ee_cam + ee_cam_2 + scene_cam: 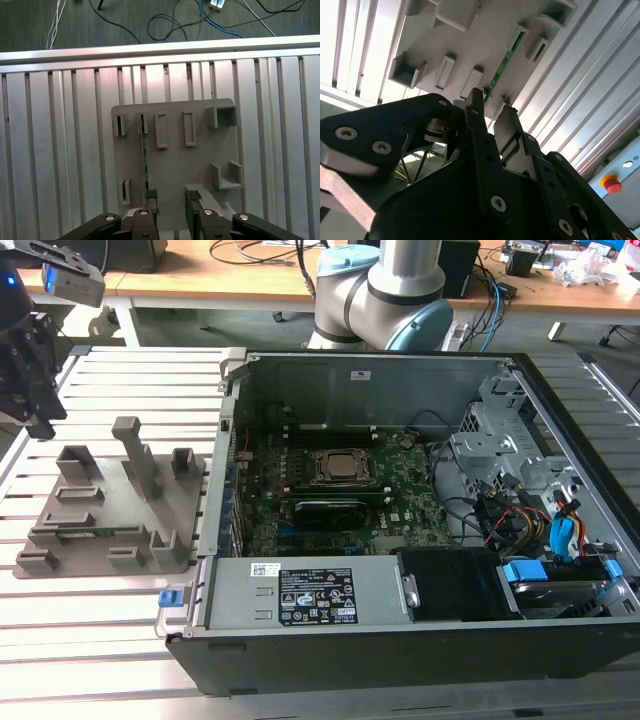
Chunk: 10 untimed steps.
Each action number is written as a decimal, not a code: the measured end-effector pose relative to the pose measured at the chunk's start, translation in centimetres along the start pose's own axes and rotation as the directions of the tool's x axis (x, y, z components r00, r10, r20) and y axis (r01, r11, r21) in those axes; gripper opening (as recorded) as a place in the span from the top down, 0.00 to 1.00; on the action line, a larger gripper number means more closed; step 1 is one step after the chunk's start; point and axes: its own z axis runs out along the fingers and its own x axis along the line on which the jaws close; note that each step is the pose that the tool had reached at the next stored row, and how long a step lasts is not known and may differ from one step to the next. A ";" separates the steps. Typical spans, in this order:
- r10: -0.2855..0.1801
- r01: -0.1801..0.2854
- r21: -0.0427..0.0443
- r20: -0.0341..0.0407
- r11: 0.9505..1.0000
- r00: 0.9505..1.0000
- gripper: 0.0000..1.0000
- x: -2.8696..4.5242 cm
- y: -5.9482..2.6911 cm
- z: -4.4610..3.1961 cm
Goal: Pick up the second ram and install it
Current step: 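Pick up the second ram and move it above second insertion slot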
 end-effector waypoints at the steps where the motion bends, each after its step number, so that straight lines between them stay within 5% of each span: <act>1: 0.000 0.000 0.000 0.000 1.000 1.000 0.64 0.00 0.00 0.11; 10: 0.000 0.000 0.000 0.000 1.000 1.000 0.64 0.01 -0.03 1.63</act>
